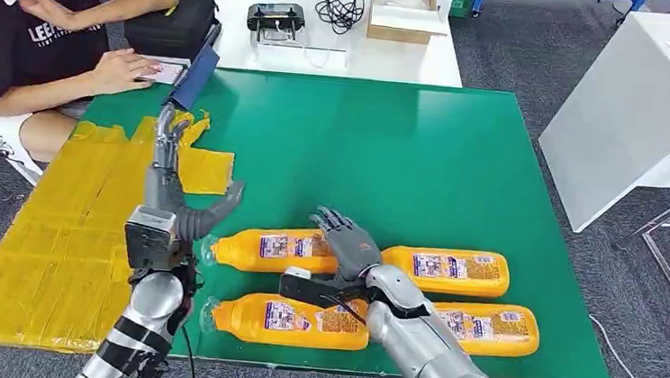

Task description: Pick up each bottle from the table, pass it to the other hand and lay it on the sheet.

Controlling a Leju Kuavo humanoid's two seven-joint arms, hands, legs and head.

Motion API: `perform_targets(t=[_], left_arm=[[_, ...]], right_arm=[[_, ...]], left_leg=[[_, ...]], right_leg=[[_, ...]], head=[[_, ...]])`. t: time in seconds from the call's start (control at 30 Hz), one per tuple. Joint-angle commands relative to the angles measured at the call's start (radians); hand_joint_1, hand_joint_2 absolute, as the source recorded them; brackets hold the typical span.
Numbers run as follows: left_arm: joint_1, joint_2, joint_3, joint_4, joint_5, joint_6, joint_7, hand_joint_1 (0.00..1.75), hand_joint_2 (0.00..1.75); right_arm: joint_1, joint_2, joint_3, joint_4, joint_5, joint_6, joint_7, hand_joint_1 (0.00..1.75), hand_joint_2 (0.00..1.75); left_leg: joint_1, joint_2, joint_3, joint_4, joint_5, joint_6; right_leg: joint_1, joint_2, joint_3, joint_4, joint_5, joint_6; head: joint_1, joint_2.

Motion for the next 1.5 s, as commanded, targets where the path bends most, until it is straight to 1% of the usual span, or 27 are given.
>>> perform_targets(t=[0.03,0.27,0.4,0.73,0.87,0.97,1.0,1.07,1.13,1.23,1.27,1.3,1.37,1.4,1.47,1.5], left_arm=[[-0.030,0.016,0.097,-0.002,0.014,0.006,-0.001,0.00,1.75],[-0.022,0.004,0.065,0.037,0.008,-0.004,-0.005,0.00,1.75],[-0.026,0.000,0.047,0.055,0.010,-0.016,-0.006,0.00,1.75],[-0.037,-0.009,0.034,0.070,0.017,-0.035,-0.006,0.00,1.75],[-0.037,-0.012,0.029,0.070,0.018,-0.038,-0.007,0.00,1.75],[-0.032,-0.011,0.025,0.068,0.022,-0.042,-0.009,0.00,1.75],[-0.030,-0.009,0.022,0.066,0.028,-0.044,-0.012,0.00,1.75],[-0.029,-0.009,0.022,0.065,0.029,-0.045,-0.013,0.00,1.75],[-0.030,-0.005,0.015,0.068,0.039,-0.049,-0.020,0.00,1.75],[-0.033,-0.004,0.009,0.074,0.042,-0.049,-0.025,0.00,1.75],[-0.033,-0.004,0.009,0.074,0.042,-0.049,-0.025,0.00,1.75],[-0.034,-0.003,0.007,0.075,0.043,-0.049,-0.027,0.00,1.75],[-0.033,-0.001,0.005,0.075,0.044,-0.048,-0.029,0.00,1.75],[-0.032,0.000,0.005,0.074,0.045,-0.048,-0.030,0.00,1.75],[-0.030,0.000,0.004,0.073,0.045,-0.048,-0.030,0.00,1.75],[-0.030,0.000,0.004,0.072,0.045,-0.049,-0.031,0.00,1.75]], right_arm=[[-0.043,-0.010,0.006,0.098,0.011,-0.013,0.012,0.00,1.75],[-0.073,-0.010,0.030,0.145,0.063,-0.005,0.047,0.00,1.75],[-0.107,-0.010,0.075,0.161,0.141,-0.006,0.087,0.00,1.75],[-0.160,-0.005,0.130,0.180,0.248,0.006,0.137,0.00,1.75],[-0.165,-0.002,0.129,0.182,0.249,0.015,0.137,0.00,1.75],[-0.163,0.001,0.099,0.185,0.215,0.043,0.109,0.00,1.75],[-0.159,0.003,0.055,0.185,0.162,0.082,0.065,0.00,1.75],[-0.158,0.002,0.047,0.184,0.154,0.088,0.055,0.00,1.75],[-0.159,0.002,0.005,0.189,0.096,0.155,0.008,0.00,1.75],[-0.157,-0.003,-0.020,0.188,0.063,0.182,-0.021,0.00,1.75],[-0.157,-0.004,-0.020,0.188,0.063,0.182,-0.021,0.10,1.75],[-0.156,-0.004,-0.027,0.188,0.054,0.185,-0.027,0.42,1.75],[-0.154,-0.004,-0.036,0.188,0.041,0.191,-0.040,0.96,1.75],[-0.152,-0.005,-0.035,0.188,0.042,0.190,-0.043,1.29,1.75],[-0.151,-0.004,-0.029,0.189,0.047,0.190,-0.043,1.29,1.75],[-0.148,-0.004,-0.027,0.189,0.049,0.188,-0.043,1.33,1.75]], left_leg=[[0.001,0.000,0.001,0.000,0.000,-0.001],[0.000,0.000,0.000,0.000,0.000,-0.001],[0.000,0.000,0.001,0.000,0.000,-0.002],[0.000,-0.001,0.000,0.000,0.000,-0.001],[0.000,-0.001,0.000,0.000,0.000,-0.001],[0.000,-0.001,0.000,0.000,0.000,-0.001],[0.000,-0.002,0.001,0.000,0.000,-0.001],[0.000,-0.001,0.000,0.000,0.000,-0.001],[0.000,-0.001,0.001,0.000,0.000,-0.001],[0.000,-0.002,0.001,0.000,0.000,-0.001],[0.000,-0.001,0.000,0.000,0.000,-0.001],[0.000,-0.001,0.001,0.000,0.000,-0.001],[0.000,-0.001,0.000,0.000,0.000,-0.001],[0.001,-0.002,0.001,0.000,0.000,-0.002],[0.000,-0.001,0.001,0.000,0.000,-0.001],[0.000,-0.001,0.002,-0.001,0.000,-0.001]], right_leg=[[0.001,0.000,0.001,0.000,0.000,-0.001],[0.000,0.000,0.001,0.000,0.000,-0.001],[0.000,0.000,0.002,0.000,0.000,-0.001],[0.000,-0.001,0.001,0.000,0.000,-0.001],[0.000,0.000,0.001,0.000,0.000,-0.001],[0.000,-0.001,0.001,0.000,0.000,-0.001],[0.000,-0.001,0.002,0.000,-0.001,-0.001],[0.000,0.000,0.001,0.000,0.000,-0.001],[0.000,-0.001,0.002,0.000,-0.001,-0.001],[0.000,-0.001,0.001,0.000,-0.001,-0.001],[0.000,-0.001,0.001,0.000,0.000,-0.001],[0.000,-0.001,0.002,0.000,-0.001,-0.001],[0.000,-0.001,0.001,0.000,0.000,-0.001],[0.001,-0.001,0.002,0.000,-0.001,-0.001],[0.000,-0.001,0.001,0.000,0.000,-0.001],[0.000,-0.001,0.002,-0.001,0.000,-0.001]], head=[[0.000,0.000],[0.000,0.000],[0.000,0.000],[0.000,0.000],[0.000,0.000],[0.000,0.000],[0.000,0.000],[0.000,0.000],[0.000,0.000],[0.000,0.000],[0.000,0.000],[0.000,0.000],[0.000,0.000],[0.000,0.000],[0.000,0.000],[0.000,0.000]])
